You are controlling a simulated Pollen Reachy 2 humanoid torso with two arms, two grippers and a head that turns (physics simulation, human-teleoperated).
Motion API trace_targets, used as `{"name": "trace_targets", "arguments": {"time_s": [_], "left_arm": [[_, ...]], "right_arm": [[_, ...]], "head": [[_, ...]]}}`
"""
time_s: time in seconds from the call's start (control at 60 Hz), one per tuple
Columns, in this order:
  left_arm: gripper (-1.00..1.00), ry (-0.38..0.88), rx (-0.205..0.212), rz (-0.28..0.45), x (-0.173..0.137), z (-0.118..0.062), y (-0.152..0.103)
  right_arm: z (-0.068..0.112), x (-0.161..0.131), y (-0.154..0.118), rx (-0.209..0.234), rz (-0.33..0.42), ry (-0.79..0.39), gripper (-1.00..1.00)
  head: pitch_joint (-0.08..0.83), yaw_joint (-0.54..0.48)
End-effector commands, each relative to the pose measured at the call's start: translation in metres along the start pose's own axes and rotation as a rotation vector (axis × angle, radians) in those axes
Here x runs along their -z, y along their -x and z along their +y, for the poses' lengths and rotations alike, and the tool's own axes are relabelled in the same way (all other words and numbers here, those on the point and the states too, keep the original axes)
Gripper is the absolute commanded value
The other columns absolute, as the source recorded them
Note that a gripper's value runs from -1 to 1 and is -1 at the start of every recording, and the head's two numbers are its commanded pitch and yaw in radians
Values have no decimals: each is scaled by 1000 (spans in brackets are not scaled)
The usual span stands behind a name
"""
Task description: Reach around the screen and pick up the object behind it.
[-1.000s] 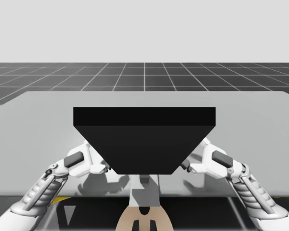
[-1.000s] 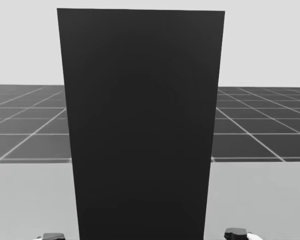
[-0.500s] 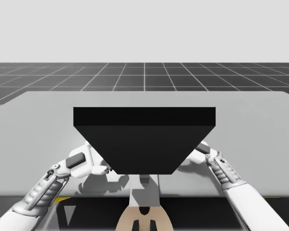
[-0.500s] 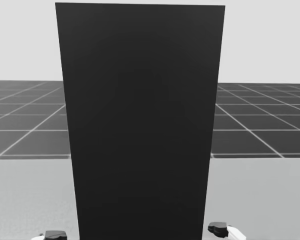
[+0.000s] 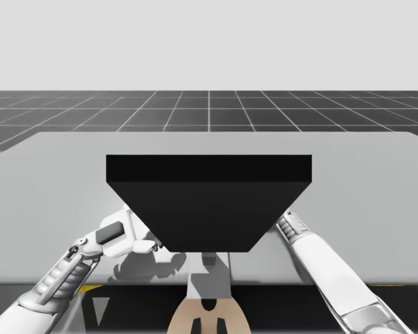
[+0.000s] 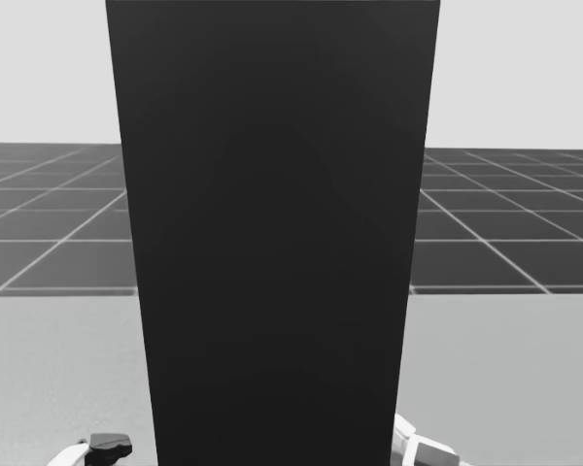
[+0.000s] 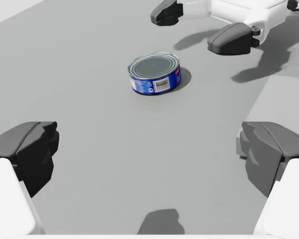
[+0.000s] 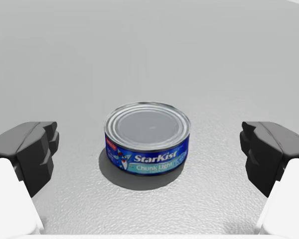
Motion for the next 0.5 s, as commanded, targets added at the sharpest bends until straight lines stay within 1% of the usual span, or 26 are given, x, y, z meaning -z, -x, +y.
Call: {"name": "trace_targets", "arguments": {"time_s": [0.017,0.067,0.1,0.15,0.2,0.317,0.35,0.4,0.45,0.5], "left_arm": [[-1000,0,12,1,0,0,0],[-1000,1,12,-1,0,-1,0],[-1000,1,14,0,0,-1,0],[-1000,2,16,0,0,-1,1],[-1000,3,18,2,0,-1,1],[-1000,3,20,0,-1,-1,1],[-1000,3,19,0,-1,-1,1],[-1000,4,19,0,0,-1,1],[-1000,5,22,3,0,-2,1],[-1000,5,24,4,0,-2,1]], "right_arm": [[-3,21,11,18,-7,-49,-1000],[-3,26,14,7,-7,-61,-1000],[-3,28,15,11,-10,-66,-1000],[-6,32,16,-2,-17,-72,-1000],[-8,37,18,10,-13,-71,-1000],[-11,44,22,5,-3,-77,-1000],[-11,47,23,17,-3,-82,-1000],[-11,50,25,3,-1,-82,-1000],[-10,54,27,11,4,-86,-1000],[-9,58,30,-1,12,-89,-1000]], "head": [[172,-34],[174,-33],[175,-33],[177,-33],[179,-35],[184,-38],[187,-39],[188,-39],[189,-40],[190,-40]]}}
